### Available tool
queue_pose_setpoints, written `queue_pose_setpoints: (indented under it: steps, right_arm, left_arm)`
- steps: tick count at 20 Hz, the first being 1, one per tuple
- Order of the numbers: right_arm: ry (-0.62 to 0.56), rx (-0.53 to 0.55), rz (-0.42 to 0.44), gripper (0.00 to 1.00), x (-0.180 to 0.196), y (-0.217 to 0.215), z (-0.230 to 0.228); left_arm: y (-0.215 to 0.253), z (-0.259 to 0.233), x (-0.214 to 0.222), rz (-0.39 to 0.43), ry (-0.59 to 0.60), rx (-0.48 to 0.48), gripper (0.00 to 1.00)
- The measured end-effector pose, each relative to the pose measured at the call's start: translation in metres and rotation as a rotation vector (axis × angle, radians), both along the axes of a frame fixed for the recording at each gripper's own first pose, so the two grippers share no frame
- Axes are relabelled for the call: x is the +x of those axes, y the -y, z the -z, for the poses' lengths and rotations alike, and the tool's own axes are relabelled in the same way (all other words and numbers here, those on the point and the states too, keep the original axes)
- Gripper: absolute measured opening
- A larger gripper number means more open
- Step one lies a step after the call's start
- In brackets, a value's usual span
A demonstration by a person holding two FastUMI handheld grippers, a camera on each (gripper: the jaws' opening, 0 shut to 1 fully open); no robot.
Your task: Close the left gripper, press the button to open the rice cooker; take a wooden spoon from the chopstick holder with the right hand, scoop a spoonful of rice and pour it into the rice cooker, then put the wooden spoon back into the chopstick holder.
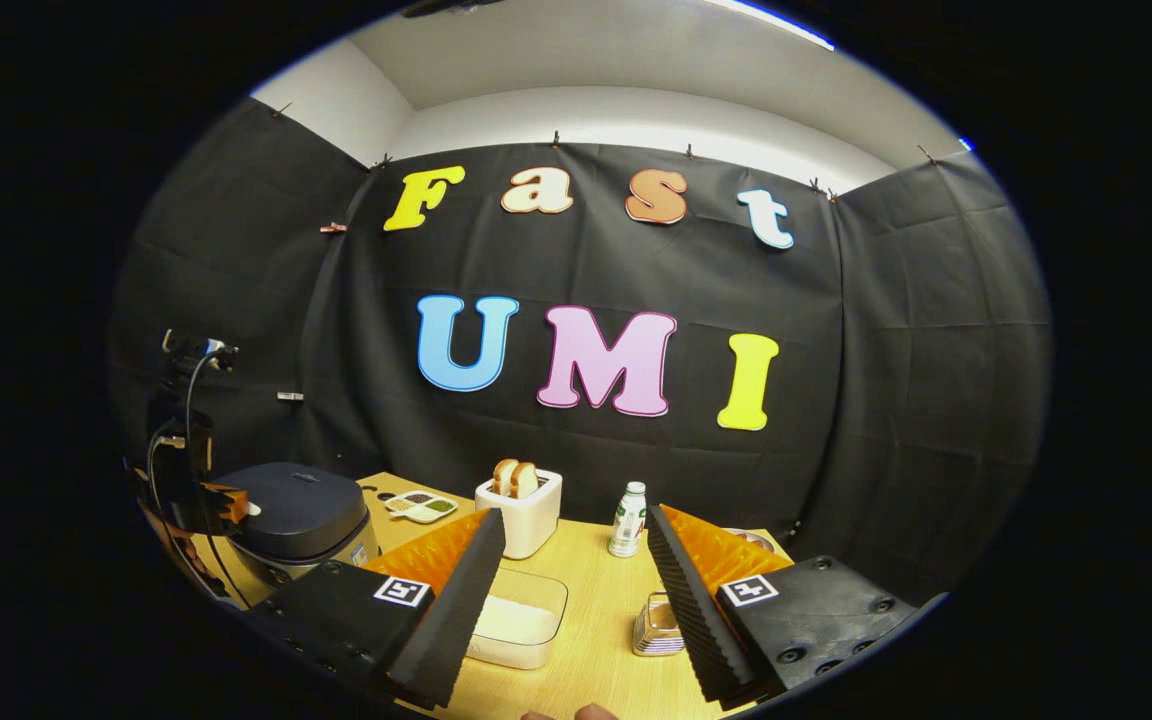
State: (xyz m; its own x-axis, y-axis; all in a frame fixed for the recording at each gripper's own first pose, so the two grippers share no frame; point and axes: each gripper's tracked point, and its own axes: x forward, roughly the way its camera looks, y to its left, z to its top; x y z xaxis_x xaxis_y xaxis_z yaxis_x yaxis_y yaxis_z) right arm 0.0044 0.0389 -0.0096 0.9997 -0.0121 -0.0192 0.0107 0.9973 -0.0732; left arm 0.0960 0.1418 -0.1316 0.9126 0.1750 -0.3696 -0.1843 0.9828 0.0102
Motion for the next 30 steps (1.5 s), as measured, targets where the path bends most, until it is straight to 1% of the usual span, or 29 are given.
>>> queue_pose_setpoints:
  steps: [2,3,5,6,8,10,11,12,13,15,17,19,20,22,25,28,30]
  right_arm:
    - [-0.007,0.005,0.007,0.90,0.000,0.006,0.002]
    - [-0.009,0.011,0.009,0.91,0.000,0.008,0.003]
    - [-0.015,0.021,0.012,0.91,0.001,0.013,0.004]
    - [-0.017,0.026,0.011,0.91,0.002,0.016,0.004]
    - [-0.019,0.033,0.011,0.91,0.003,0.020,0.004]
    - [-0.026,0.047,0.003,0.92,0.003,0.022,0.006]
    - [-0.028,0.046,0.002,0.92,0.003,0.025,0.007]
    - [-0.030,0.046,0.004,0.92,0.004,0.030,0.009]
    - [-0.035,0.052,0.011,0.92,0.005,0.036,0.010]
    - [-0.050,0.067,0.034,0.92,0.010,0.052,0.019]
    - [-0.071,0.087,0.062,0.92,0.018,0.070,0.029]
    - [-0.096,0.106,0.089,0.92,0.028,0.091,0.043]
    - [-0.104,0.119,0.081,0.92,0.036,0.097,0.051]
    - [-0.128,0.132,0.105,0.92,0.049,0.124,0.069]
    - [-0.168,0.190,0.134,0.92,0.074,0.159,0.097]
    - [-0.221,0.235,0.165,0.91,0.100,0.189,0.127]
    - [-0.266,0.246,0.159,0.92,0.117,0.199,0.152]
  left_arm:
    - [0.005,-0.023,-0.002,-0.003,0.069,-0.016,0.11]
    - [0.011,-0.035,-0.001,0.011,0.095,-0.025,0.14]
    - [0.018,-0.053,0.001,0.022,0.130,-0.016,0.39]
    - [0.018,-0.062,0.002,0.017,0.146,-0.005,0.57]
    - [0.020,-0.078,0.001,0.009,0.176,0.010,0.67]
    - [0.019,-0.081,-0.002,-0.016,0.172,-0.013,0.71]
    - [0.021,-0.087,-0.017,-0.032,0.173,-0.032,0.72]
    - [0.019,-0.091,-0.021,-0.045,0.193,-0.044,0.77]
    - [0.017,-0.099,-0.027,-0.056,0.213,-0.045,0.77]
    - [0.017,-0.108,-0.038,-0.069,0.235,-0.026,0.80]
    - [0.025,-0.115,-0.044,-0.065,0.242,0.001,0.80]
    - [0.033,-0.124,-0.052,-0.070,0.253,0.013,0.80]
    - [0.038,-0.126,-0.056,-0.075,0.255,0.017,0.80]
    - [0.046,-0.126,-0.064,-0.086,0.242,0.033,0.81]
    - [0.063,-0.130,-0.076,-0.098,0.231,0.028,0.82]
    - [0.073,-0.130,-0.089,-0.141,0.211,0.044,0.83]
    - [0.079,-0.132,-0.097,-0.168,0.200,0.064,0.83]
